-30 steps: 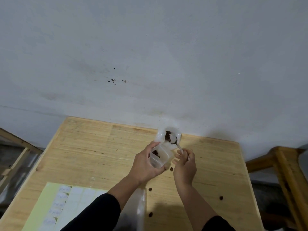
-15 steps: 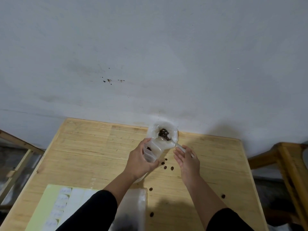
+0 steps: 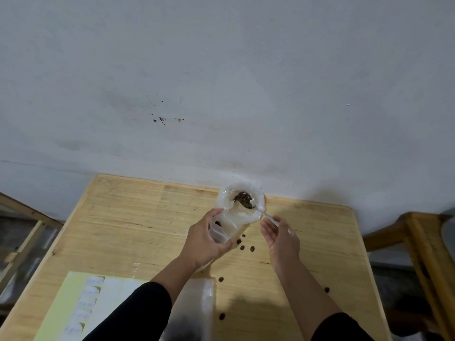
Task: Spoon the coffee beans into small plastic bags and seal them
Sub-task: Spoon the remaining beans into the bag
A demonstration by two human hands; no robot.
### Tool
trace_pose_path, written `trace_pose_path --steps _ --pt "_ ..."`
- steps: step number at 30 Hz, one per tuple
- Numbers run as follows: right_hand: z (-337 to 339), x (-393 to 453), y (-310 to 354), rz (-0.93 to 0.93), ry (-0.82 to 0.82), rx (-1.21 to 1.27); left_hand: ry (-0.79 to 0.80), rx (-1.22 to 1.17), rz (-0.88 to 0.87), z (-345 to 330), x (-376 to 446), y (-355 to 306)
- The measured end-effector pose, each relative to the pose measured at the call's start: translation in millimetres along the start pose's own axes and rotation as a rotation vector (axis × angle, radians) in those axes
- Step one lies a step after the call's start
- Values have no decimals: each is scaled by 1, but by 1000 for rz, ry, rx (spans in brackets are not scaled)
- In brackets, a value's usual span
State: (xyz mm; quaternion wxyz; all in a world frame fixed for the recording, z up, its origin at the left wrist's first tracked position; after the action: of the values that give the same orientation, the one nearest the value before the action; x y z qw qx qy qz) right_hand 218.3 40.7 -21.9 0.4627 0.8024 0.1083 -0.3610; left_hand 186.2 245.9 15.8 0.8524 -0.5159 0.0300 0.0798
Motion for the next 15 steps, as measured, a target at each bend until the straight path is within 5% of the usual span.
trace_pose_path --steps 15 --pt "-7 -15 22 81 61 -166 -16 -32 56 -3 5 7"
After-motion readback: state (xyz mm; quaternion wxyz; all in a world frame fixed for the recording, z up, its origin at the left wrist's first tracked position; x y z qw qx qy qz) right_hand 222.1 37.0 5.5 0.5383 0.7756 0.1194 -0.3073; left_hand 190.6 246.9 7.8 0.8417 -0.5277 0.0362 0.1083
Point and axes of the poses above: each hand's wrist, its own x-axis towards the middle knuckle, its own z-axis out of the back of the hand, y = z × x, the point moved 9 cm from there along x, towards the middle knuckle, and after that the axes turned 5 degrees about -z, right-handed, at the moved point
